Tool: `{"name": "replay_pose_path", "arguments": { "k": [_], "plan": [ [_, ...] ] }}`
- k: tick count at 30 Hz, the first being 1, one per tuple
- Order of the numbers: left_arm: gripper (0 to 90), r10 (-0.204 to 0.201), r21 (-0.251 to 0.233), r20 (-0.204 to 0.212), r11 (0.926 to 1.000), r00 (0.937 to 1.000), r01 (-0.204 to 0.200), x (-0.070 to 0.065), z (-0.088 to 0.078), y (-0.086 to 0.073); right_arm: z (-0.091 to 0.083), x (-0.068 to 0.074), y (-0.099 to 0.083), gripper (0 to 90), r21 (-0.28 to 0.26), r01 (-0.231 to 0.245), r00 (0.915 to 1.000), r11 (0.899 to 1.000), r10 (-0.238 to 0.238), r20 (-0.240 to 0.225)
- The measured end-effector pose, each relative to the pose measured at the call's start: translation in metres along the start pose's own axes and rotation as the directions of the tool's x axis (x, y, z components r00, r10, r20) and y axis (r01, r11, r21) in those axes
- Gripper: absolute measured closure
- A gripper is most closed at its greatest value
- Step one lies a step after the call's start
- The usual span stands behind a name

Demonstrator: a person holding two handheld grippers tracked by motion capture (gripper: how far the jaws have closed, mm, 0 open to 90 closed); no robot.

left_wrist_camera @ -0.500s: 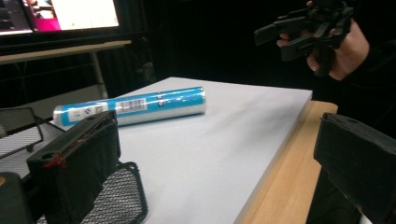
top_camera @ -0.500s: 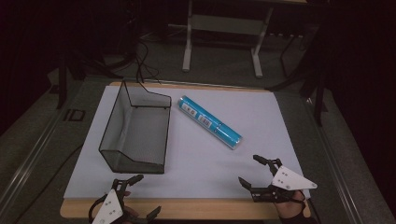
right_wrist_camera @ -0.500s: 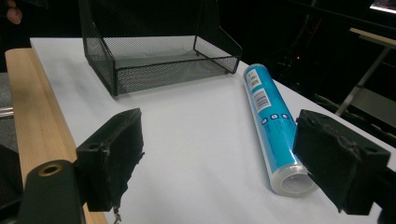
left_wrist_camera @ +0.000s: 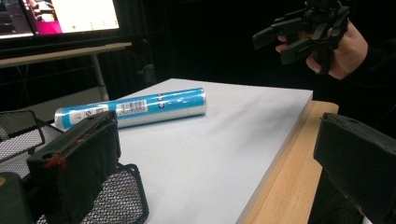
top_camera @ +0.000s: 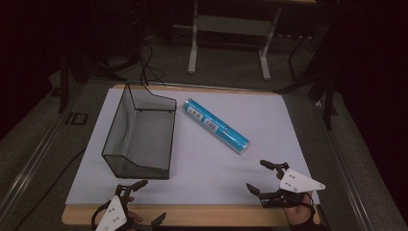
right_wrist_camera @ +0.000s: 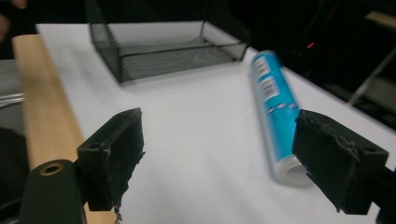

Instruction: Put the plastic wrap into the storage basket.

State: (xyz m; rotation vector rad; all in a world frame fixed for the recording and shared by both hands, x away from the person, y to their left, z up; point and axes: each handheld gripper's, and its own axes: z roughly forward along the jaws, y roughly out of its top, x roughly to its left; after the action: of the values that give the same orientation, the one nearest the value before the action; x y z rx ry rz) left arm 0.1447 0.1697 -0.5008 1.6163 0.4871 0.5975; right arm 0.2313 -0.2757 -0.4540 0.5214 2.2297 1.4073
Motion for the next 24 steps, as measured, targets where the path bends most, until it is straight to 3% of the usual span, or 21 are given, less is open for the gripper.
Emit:
{"name": "replay_pose_path", "arguments": {
  "k": [4, 7, 11, 24],
  "plan": [
    [1.1, -0.006, -0.003, -0.001, 1.0, 1.0, 0.006, 0.0, 0.0, 0.0, 0.002, 0.002, 0.007, 20.6, 0.049, 0.003, 0.9998, 0.999, -0.004, 0.021],
    [1.1, -0.006, -0.004, -0.004, 1.0, 1.0, 0.006, 0.001, 0.0, 0.0, 0.001, 0.001, 0.012, 20.3, 0.046, -0.02, 0.9998, 0.999, 0.021, -0.008],
    [1.1, -0.008, 0.003, -0.003, 1.0, 1.0, 0.008, 0.002, 0.001, -0.002, 0.002, -0.004, 0.022, 16.9, 0.051, -0.005, 0.9997, 0.999, 0.006, -0.023],
    [1.1, -0.02, 0.016, 0.021, 0.9997, 0.9996, 0.02, 0.006, 0.004, -0.005, 0.014, -0.037, 0.052, 12.8, 0.097, 0.007, 1.0, 0.995, -0.007, 0.0]
  ]
}}
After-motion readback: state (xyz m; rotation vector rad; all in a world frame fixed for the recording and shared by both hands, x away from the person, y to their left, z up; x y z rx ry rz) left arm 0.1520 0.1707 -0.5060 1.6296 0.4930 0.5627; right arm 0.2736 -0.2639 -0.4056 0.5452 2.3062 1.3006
